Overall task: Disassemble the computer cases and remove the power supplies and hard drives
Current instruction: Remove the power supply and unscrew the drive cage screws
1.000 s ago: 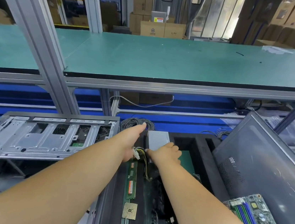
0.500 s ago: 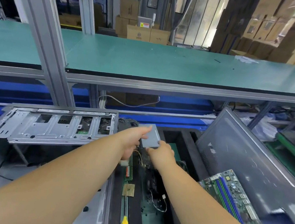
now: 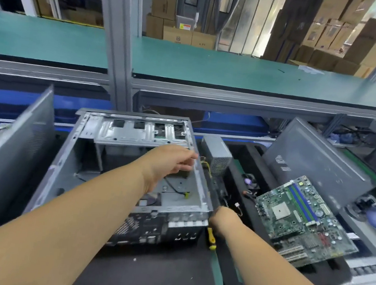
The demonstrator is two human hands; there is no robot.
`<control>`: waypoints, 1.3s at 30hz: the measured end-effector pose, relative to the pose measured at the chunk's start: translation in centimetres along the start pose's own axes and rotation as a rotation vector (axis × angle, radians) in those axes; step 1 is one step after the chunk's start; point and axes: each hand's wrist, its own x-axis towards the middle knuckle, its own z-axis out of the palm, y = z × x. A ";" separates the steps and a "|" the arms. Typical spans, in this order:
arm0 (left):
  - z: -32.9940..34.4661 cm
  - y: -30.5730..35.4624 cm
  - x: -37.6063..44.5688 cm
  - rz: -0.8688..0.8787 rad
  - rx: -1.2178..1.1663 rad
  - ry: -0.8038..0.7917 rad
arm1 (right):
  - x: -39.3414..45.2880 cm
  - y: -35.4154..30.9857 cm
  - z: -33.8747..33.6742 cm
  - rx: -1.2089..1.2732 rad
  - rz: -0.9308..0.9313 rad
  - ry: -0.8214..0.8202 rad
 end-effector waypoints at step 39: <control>-13.8 -9.3 -13.1 0.036 0.512 0.103 | -9.6 -8.8 -5.6 -0.153 -0.404 0.407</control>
